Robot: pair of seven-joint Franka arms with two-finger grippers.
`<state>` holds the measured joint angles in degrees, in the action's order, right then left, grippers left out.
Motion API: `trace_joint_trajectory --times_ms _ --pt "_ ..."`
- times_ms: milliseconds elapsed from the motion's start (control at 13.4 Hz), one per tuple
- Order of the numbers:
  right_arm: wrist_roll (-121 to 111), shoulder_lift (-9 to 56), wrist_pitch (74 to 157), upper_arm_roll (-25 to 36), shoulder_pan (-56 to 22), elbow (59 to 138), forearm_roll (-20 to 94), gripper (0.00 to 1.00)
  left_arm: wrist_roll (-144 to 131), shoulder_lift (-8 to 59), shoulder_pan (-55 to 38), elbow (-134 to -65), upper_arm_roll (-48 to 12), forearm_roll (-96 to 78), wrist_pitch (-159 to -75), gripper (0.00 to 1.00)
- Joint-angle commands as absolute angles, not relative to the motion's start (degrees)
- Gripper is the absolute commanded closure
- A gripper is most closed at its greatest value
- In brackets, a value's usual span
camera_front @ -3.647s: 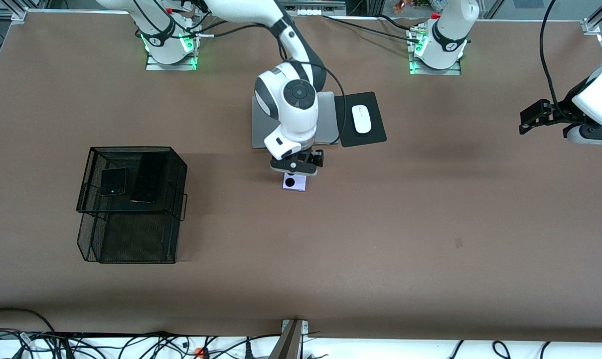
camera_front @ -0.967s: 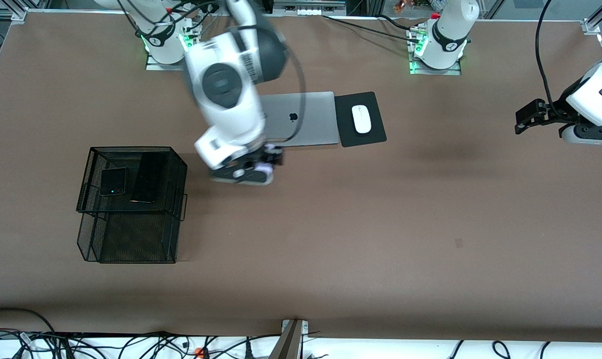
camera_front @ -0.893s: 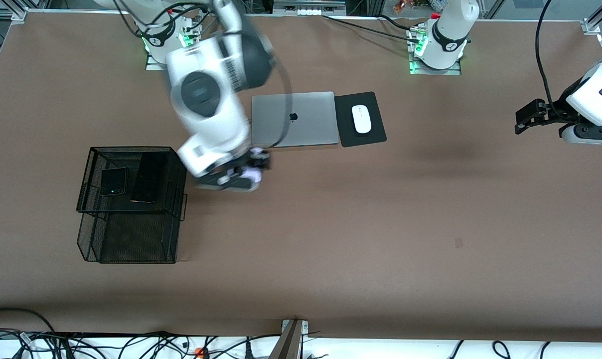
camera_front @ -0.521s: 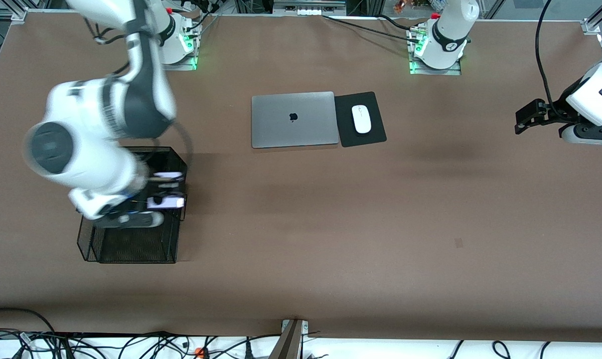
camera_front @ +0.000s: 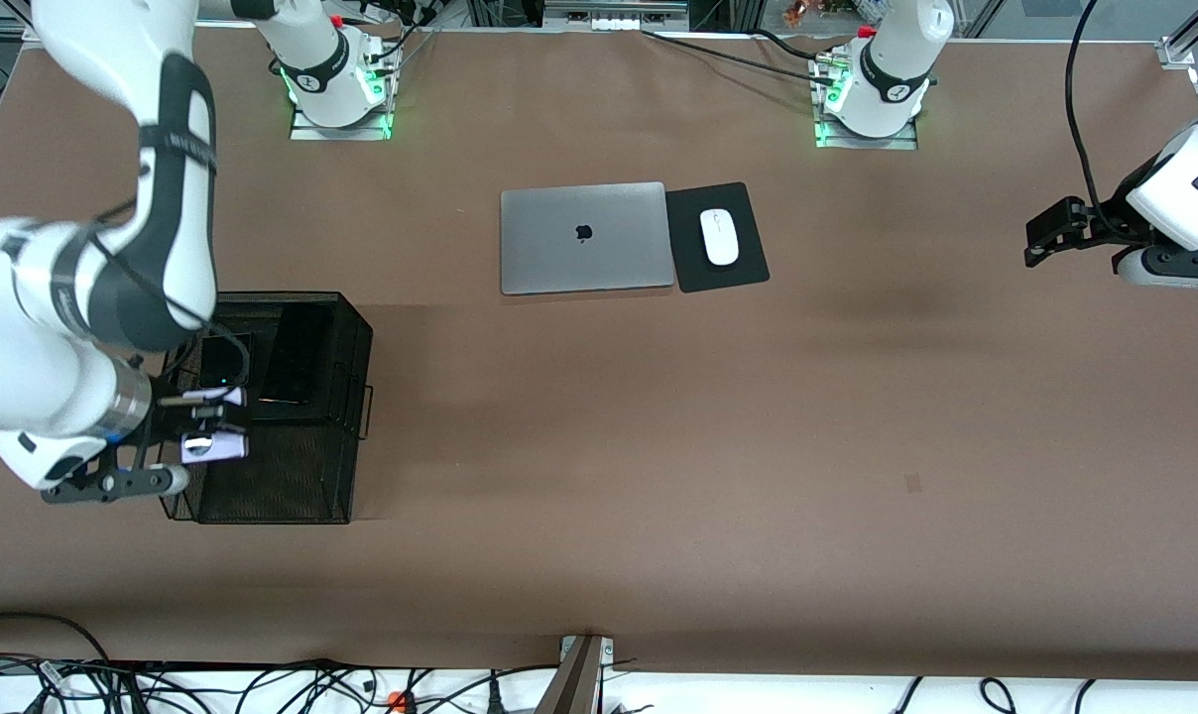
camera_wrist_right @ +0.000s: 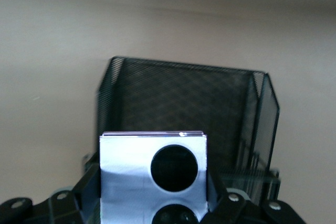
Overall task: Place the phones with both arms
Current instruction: 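Carry the white phone with the right gripper and lower it into the basket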
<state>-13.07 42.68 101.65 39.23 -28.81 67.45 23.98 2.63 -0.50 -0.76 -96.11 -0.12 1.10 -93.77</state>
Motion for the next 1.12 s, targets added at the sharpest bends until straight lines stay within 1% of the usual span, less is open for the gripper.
trace_joint_trajectory --times_ms 0,223,447,521,595,670,893,1042 --pt "-13.71 47.01 106.94 38.32 -27.86 66.88 24.87 1.00 2.02 -1.23 -0.79 -95.98 -0.35 1.85 -92.90 0.00" --pt "-13.80 49.65 111.51 37.36 -27.16 70.04 27.59 1.00 2.02 -1.23 -0.79 -95.98 -0.35 1.85 -92.90 0.00" --pt "-14.06 52.73 114.95 36.74 -26.63 70.22 30.14 1.00 2.02 -1.23 -0.79 -95.98 -0.35 1.85 -92.81 0.00" --pt "-13.98 53.34 115.48 36.74 -26.63 70.22 30.41 0.91 2.02 -1.23 -0.79 -95.98 -0.35 1.85 -92.81 0.00" --pt "-13.80 53.52 116.10 36.65 -26.63 70.22 31.11 0.56 2.02 -1.23 -0.79 -95.98 -0.35 1.85 -92.81 0.00" --pt "-13.97 53.87 116.36 36.65 -26.63 70.40 32.33 0.01 2.02 -1.23 -0.79 -95.98 -0.35 1.85 -92.90 0.00" --pt "-14.15 53.27 115.67 36.83 -26.89 70.23 32.96 0.00 2.02 -1.23 -0.79 -95.98 -0.35 1.85 -92.81 0.00" --pt "-14.06 51.25 114.10 37.00 -27.68 70.22 32.26 0.00 2.02 -1.23 -0.79 -95.98 -0.35 1.85 -92.81 0.00"
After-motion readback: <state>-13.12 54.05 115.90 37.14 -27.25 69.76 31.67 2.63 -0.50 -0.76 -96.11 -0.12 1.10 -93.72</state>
